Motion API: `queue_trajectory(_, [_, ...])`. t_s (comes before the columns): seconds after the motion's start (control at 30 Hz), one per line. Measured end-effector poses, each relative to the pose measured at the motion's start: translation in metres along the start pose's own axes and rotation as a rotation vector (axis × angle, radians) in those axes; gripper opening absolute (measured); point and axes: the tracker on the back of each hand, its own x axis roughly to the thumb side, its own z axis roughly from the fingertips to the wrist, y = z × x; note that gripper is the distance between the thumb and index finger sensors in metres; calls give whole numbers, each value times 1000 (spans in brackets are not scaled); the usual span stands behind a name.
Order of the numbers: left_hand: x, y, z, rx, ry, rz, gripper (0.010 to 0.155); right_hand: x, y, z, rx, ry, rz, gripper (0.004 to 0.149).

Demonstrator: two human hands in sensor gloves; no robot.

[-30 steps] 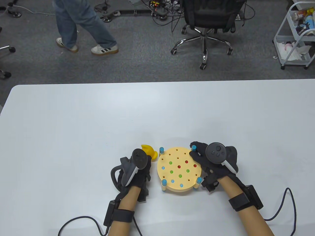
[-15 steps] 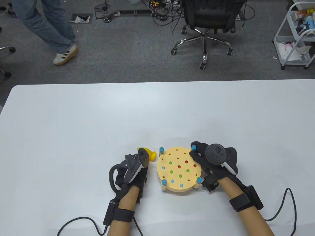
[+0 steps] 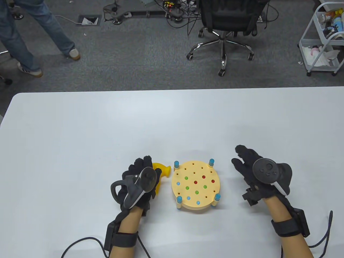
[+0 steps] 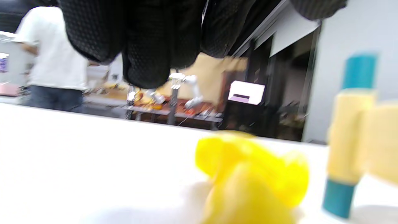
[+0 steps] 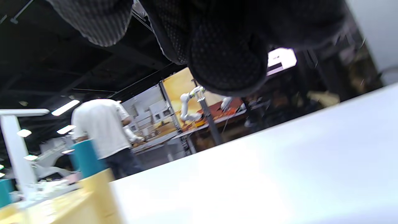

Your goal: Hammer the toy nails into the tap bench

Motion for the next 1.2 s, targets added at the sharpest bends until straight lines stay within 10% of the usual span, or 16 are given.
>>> queue_trajectory(0.33, [-17,7,6,-23,44,-143,80,-50,11,27,133,78,496,97])
queue_trajectory(1.2, [-19,1,3,-66,52,-93,79,-33,59,25,284,-20,469,95])
